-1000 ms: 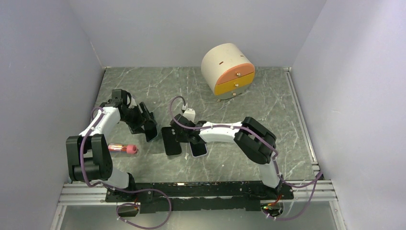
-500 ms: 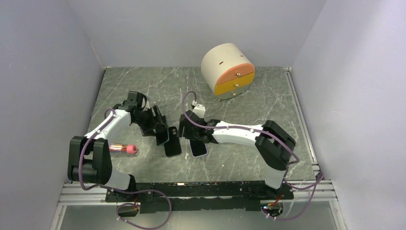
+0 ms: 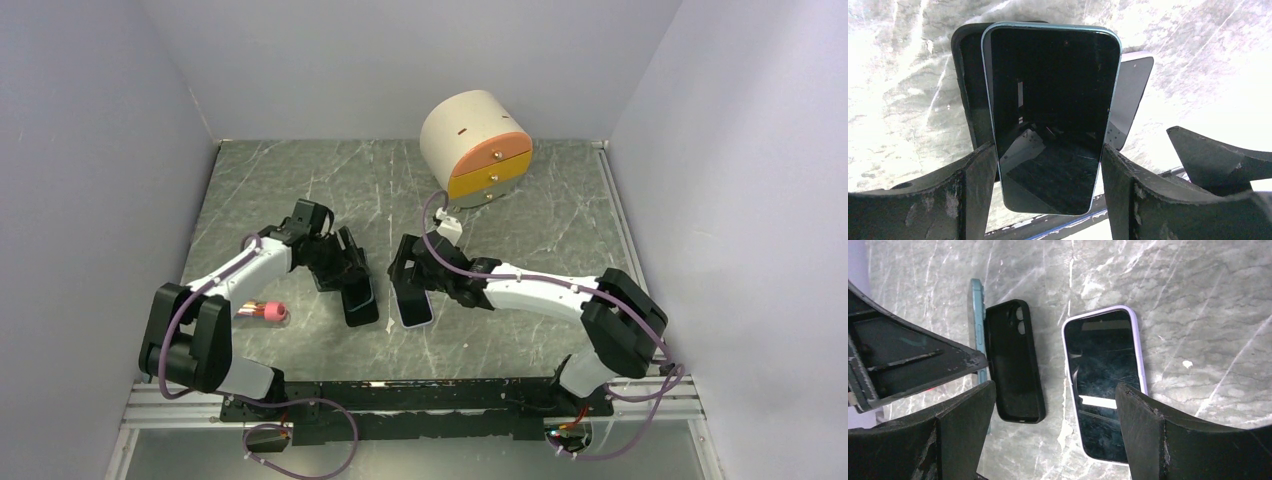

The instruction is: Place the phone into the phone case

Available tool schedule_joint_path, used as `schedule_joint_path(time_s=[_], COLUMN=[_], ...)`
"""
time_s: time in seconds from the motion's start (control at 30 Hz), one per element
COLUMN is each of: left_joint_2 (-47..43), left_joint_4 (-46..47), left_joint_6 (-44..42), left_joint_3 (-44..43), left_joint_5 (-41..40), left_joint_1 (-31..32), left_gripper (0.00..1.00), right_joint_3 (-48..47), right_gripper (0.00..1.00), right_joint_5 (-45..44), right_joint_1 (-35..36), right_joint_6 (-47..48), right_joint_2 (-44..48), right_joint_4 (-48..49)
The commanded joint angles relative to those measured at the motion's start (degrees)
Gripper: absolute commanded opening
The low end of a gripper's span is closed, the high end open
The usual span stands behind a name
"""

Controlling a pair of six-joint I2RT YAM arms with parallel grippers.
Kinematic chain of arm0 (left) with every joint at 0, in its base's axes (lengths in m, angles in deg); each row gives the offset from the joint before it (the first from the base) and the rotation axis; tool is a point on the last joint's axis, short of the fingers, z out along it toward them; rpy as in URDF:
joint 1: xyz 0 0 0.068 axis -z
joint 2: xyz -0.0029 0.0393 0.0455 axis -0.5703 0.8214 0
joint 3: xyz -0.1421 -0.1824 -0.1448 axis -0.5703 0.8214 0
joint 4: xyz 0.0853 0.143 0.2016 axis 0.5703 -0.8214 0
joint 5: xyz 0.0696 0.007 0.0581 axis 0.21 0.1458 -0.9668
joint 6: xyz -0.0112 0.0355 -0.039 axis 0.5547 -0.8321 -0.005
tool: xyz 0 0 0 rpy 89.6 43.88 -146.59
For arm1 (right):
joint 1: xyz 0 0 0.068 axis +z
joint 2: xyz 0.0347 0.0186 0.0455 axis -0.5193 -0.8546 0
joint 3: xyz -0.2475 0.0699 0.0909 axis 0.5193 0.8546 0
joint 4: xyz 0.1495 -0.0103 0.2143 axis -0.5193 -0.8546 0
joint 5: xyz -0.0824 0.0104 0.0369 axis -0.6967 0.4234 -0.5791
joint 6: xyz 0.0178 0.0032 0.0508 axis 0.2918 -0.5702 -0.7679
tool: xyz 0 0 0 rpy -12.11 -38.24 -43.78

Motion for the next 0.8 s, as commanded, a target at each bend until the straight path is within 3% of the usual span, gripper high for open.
schedule_joint_path(time_s=[0.0, 0.77], left_joint_2=[-0.9, 1.25], left_joint_4=[2.34, 0.19], left_joint_6=[2.88, 3.72], left_joint_3=[0.59, 2.36], left_joint_5=[-1.47, -6.02], left_joint_1=[1.35, 4.17], left_gripper=[0.33, 0.38], right_joint_3=[0.25, 1.22], right_gripper=[0.92, 0.92], right_joint_5=[0.7, 1.86], right_joint_1=[0.17, 0.19], right_joint_6=[1.63, 1.28], right_joint_2=[1.45, 1.14], right_joint_4=[3.95, 5.04])
